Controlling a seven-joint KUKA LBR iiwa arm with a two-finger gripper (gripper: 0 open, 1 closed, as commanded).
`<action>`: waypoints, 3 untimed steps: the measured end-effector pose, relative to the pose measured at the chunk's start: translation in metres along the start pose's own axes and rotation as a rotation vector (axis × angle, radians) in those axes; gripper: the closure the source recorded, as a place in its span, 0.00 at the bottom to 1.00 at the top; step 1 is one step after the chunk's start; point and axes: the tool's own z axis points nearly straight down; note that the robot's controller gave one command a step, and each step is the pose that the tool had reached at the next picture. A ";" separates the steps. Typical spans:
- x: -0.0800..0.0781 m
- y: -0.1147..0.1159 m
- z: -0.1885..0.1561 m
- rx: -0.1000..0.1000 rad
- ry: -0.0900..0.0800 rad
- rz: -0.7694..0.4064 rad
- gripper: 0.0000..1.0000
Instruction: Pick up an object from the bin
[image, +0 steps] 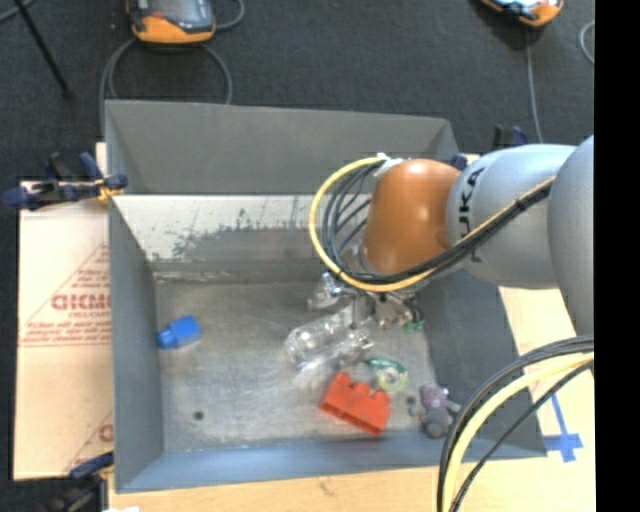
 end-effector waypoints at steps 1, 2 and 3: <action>0.002 -0.009 -0.016 0.000 0.002 -0.040 0.00; -0.009 -0.013 -0.029 0.000 0.002 -0.123 0.00; -0.018 -0.009 0.009 -0.001 0.006 -0.227 0.00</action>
Offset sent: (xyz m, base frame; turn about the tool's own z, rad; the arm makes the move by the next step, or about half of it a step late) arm -0.0003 -0.0077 0.0149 -0.0434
